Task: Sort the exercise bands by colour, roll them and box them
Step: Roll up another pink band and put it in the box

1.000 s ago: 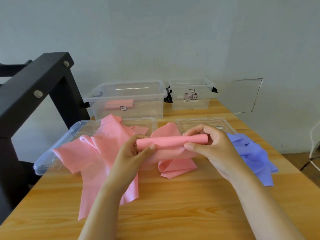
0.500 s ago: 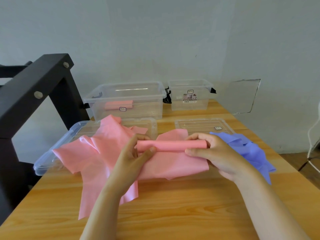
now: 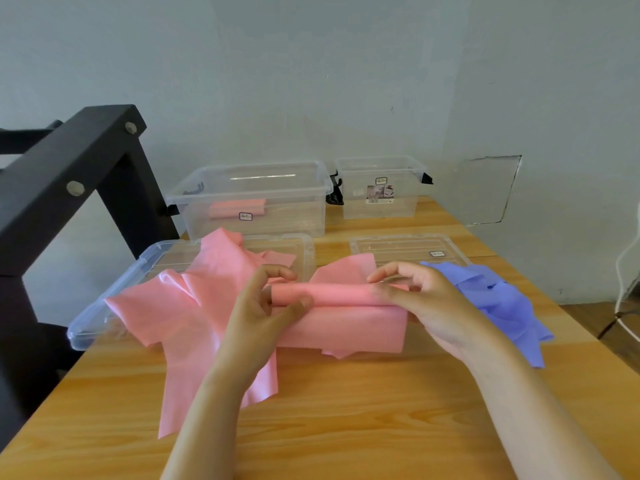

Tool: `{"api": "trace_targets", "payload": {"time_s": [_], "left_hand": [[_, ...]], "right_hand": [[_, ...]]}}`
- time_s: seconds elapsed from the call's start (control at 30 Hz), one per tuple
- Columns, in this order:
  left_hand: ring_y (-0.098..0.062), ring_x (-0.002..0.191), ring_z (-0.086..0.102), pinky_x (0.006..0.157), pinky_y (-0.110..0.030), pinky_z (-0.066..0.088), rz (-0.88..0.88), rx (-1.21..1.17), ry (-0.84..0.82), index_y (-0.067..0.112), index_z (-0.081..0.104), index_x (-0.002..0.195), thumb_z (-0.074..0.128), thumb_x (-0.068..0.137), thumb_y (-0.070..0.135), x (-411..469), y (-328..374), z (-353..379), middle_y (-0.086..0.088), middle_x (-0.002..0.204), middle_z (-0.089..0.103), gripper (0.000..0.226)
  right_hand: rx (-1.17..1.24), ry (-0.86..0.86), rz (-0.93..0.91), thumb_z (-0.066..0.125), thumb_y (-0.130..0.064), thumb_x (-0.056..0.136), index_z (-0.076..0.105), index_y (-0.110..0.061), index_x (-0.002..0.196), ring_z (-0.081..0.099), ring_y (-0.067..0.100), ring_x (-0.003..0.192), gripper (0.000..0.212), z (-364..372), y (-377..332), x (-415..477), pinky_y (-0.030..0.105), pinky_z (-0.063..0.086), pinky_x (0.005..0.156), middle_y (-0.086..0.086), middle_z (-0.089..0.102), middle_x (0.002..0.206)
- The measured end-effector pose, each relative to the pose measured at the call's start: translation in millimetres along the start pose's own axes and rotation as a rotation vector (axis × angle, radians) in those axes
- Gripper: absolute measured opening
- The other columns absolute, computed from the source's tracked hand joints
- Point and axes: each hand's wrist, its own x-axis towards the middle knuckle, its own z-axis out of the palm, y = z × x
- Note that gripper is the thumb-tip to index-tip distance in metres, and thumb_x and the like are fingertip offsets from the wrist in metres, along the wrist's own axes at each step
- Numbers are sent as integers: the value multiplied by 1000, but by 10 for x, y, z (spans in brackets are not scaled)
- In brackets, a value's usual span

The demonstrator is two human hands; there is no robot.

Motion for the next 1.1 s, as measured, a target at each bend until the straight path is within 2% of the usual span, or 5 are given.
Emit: {"api": "trace_targets", "payload": {"time_s": [0.23,0.57,0.7,0.83,1.1], "left_hand": [[1,81,56,70,-9,43,-22,114,-40,23,63,98,62,92,21,1,-40,35,20,88,63,6],[-16,92,61,78,-36,54,-102,-130,-17,21,62,100,75,72,36,22,-47,-34,0,102,65,34],[-8,77,62,65,-20,52,-59,-63,7,12,60,99,73,86,15,3,-1,15,0,93,63,18],[-17,79,67,71,-39,61,-5,-244,-28,3,52,99,76,73,-4,9,40,6,-1,88,65,36],[-13,90,62,73,-28,57,-31,-3,2,15,61,100,72,84,12,20,-16,22,-3,98,65,20]], "right_hand": [[-37,56,-120,78,-6,76,71,-29,80,63,6,81,24,22,-19,-15,19,47,70,-3,71,90],[-1,71,-106,73,-10,82,69,-26,84,61,1,81,16,87,33,4,17,46,75,-16,69,84],[14,30,-157,72,-2,81,68,-27,85,62,10,89,26,81,4,-12,26,48,78,-7,70,93],[-30,16,-44,73,-24,84,69,-31,92,62,7,97,12,82,54,1,22,45,83,-16,69,97],[-17,48,-207,73,3,78,70,-29,81,65,15,98,32,95,-29,-27,33,50,86,-2,72,103]]}}
